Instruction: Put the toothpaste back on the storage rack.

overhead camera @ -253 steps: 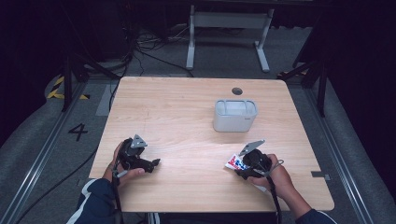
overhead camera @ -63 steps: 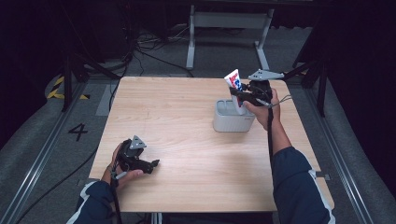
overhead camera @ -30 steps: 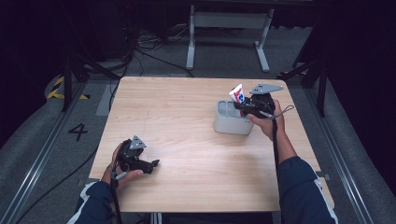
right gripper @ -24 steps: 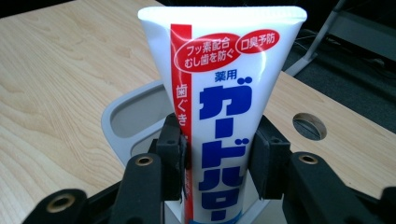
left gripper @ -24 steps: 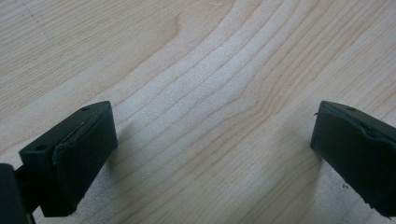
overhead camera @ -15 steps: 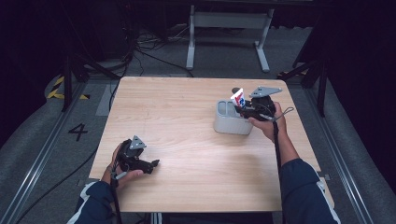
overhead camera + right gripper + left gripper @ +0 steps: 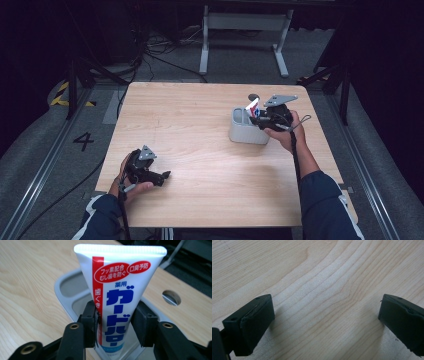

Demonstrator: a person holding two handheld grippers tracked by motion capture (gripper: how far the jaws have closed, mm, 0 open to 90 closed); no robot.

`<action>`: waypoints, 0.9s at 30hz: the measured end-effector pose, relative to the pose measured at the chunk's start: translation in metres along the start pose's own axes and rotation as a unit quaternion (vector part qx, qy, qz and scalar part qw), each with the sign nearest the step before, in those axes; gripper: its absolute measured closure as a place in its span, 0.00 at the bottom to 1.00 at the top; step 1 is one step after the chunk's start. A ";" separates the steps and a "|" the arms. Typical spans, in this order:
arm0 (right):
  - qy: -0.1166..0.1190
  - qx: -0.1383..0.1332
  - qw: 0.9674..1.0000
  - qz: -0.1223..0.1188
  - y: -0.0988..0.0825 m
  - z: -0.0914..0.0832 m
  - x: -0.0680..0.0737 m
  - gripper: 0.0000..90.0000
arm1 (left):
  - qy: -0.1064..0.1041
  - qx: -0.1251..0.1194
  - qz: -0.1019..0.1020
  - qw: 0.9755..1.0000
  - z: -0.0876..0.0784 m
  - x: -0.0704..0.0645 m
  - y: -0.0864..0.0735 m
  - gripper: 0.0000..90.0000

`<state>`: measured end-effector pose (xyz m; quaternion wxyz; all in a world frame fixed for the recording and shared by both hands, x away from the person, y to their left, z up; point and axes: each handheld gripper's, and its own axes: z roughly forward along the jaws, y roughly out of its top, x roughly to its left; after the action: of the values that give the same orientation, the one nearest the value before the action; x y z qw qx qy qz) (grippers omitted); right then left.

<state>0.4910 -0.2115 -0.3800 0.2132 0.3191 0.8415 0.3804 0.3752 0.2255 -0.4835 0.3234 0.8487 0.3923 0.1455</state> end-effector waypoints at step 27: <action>-0.014 0.007 0.999 0.031 -0.004 0.005 -0.001 0.51 | 0.000 0.000 0.000 1.000 0.000 0.000 0.000 0.01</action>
<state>0.4936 -0.2118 -0.3858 0.2108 0.3514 0.8310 0.3763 0.3752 0.2255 -0.4834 0.3233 0.8488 0.3922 0.1455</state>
